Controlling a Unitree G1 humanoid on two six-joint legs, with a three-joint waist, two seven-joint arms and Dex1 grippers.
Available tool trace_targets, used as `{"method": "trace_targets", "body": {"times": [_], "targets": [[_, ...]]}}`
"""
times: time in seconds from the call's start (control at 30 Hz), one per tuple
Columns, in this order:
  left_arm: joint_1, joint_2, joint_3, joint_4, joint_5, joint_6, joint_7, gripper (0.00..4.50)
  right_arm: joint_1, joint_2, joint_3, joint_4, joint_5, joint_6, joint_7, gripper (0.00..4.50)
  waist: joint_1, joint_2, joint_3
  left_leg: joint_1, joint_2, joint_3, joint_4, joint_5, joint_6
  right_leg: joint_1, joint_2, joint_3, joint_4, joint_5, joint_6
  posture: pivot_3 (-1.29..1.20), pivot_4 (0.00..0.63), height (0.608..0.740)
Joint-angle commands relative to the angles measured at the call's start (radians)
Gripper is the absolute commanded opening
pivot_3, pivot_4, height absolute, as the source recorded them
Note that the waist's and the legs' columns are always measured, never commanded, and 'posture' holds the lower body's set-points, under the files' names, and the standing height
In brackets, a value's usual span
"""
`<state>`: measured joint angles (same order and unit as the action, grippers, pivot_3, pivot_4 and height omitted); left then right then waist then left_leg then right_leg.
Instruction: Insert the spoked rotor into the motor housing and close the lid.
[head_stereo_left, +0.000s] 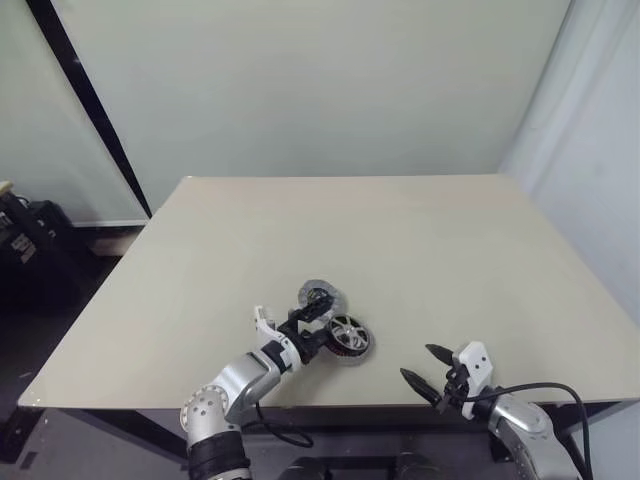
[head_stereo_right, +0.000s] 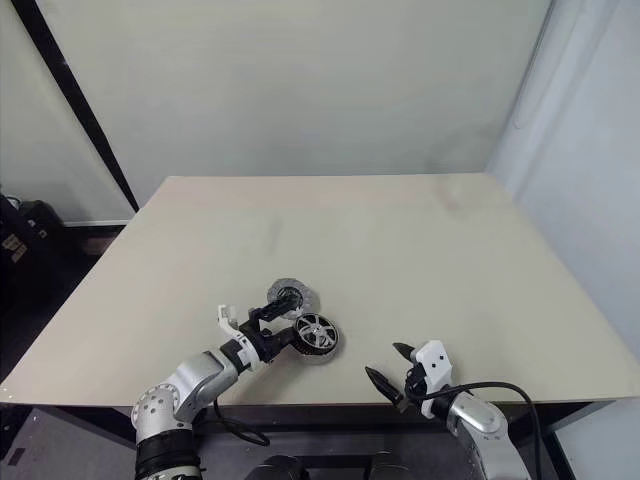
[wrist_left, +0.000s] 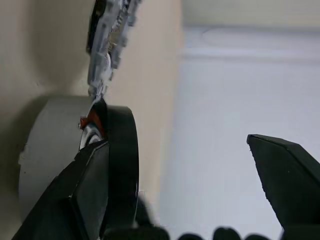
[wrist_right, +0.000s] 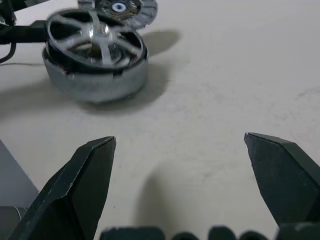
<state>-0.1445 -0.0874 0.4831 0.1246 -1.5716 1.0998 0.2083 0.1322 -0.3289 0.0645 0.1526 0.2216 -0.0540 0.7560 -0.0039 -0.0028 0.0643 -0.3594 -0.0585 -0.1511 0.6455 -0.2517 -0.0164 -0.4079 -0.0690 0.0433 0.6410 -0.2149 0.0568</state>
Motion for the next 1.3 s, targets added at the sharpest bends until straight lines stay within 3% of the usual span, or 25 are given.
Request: {"method": "trace_targets", "body": {"times": [0.03, 0.2, 0.3, 0.6, 0.93, 1.3], "targets": [[0.028, 0.038, -0.031, -0.049, -0.04, 0.025, -0.176, 4.47, -0.012, -0.002, -0.002, -0.014, -0.003, -0.014, -0.003, 4.5, 0.0, 0.0, 0.0, 0.0, 0.0, 0.0, 0.0, 0.0, 0.0, 0.0, 0.0, 0.0, 0.0, 0.0, 0.0, 0.0, 0.0, 0.74], [0.116, 0.152, -0.208, -0.178, 0.222, -0.047, -0.519, 4.47, -0.016, -0.004, -0.002, -0.012, -0.008, -0.01, -0.002, 4.5, 0.0, 0.001, 0.0, 0.0, 0.0, 0.001, 0.0, 0.0, 0.0, 0.0, 0.001, 0.0, 0.0, 0.0, -0.001, 0.0, 0.0, 0.74], [0.124, 0.167, -0.248, -0.188, 0.343, -0.156, -0.588, 4.47, -0.017, -0.006, -0.003, -0.013, -0.011, -0.007, -0.001, 4.5, 0.002, 0.001, 0.0, 0.0, 0.0, 0.001, 0.001, 0.0, 0.0, 0.001, 0.0, 0.001, 0.0, 0.0, -0.001, 0.0, 0.0, 0.74], [0.08, 0.178, -0.31, -0.147, 0.485, -0.184, -0.564, 4.47, -0.027, -0.007, 0.018, -0.073, 0.012, 0.046, 0.025, 4.5, 0.0, 0.001, 0.0, 0.0, 0.0, 0.001, 0.003, 0.0, 0.0, 0.001, 0.0, 0.001, 0.0, 0.0, -0.001, 0.0, 0.0, 0.74], [0.044, 0.061, -0.274, -0.075, 0.49, -0.171, -0.449, 4.47, -0.095, 0.017, 0.153, -0.22, -0.07, 0.116, -0.007, 4.5, 0.01, 0.001, -0.001, 0.0, -0.001, 0.0, 0.003, 0.0, 0.0, 0.002, 0.0, 0.0, 0.0, 0.0, 0.0, 0.0, 0.0, 0.74], [0.023, 0.002, -0.251, -0.033, 0.515, -0.187, -0.417, 4.47, -0.155, 0.05, 0.271, -0.201, -0.155, 0.143, -0.038, 4.5, 0.018, 0.001, -0.001, 0.0, -0.001, 0.0, 0.008, -0.002, -0.002, 0.004, 0.0, 0.0, 0.0, 0.001, 0.0, 0.0, 0.0, 0.74]]}}
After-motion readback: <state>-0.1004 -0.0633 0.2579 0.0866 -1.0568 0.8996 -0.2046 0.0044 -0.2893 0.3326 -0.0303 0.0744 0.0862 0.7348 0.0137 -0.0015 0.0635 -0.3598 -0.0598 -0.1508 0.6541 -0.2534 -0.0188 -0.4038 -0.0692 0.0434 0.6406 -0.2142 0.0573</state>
